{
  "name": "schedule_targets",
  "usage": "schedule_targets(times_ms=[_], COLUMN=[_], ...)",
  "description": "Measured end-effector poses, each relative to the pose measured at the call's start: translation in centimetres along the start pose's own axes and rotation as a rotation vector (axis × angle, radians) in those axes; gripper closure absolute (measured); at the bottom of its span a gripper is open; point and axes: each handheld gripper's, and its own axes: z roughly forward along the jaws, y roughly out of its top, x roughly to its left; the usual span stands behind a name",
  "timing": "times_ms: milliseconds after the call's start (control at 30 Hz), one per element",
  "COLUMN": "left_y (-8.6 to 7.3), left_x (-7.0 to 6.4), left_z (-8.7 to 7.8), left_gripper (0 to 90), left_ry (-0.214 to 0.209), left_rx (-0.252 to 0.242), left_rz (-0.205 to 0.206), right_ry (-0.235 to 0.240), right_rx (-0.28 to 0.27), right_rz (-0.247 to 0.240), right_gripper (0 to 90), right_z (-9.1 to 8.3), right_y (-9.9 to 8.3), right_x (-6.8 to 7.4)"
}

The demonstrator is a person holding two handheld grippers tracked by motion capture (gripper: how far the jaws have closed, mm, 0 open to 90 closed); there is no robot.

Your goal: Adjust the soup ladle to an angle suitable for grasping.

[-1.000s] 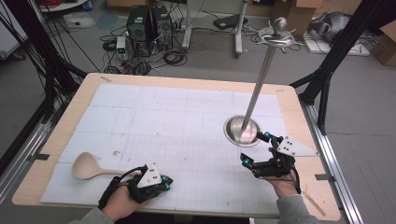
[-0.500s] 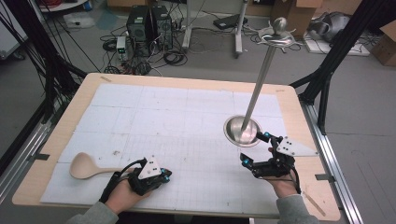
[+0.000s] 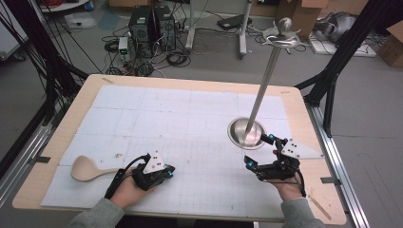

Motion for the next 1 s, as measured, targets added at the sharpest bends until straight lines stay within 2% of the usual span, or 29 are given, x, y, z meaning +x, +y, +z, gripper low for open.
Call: schedule_targets(times_ms=[200,500,1000], left_y=[0.2,0.4,0.5], left_x=[0.7,1.6,3.1], left_z=[0.3,0.6,1.0], left_gripper=[89.9,89.9,89.9], left_ry=[0.005,0.043,0.133], left_rx=[0.002,0.001,0.003], left_rz=[-0.009,-0.040,-0.108], right_ry=[0.000,-0.001,0.001], right_rx=[-0.004,-0.008,-0.005], right_rz=[-0.003,-0.002,-0.004], right_gripper=[0.1,0.1,0.1], right_z=[0.0,-0.1,-0.1], right_y=[0.0,0.0,0.0], right_x=[0.0,-0.1,0.0])
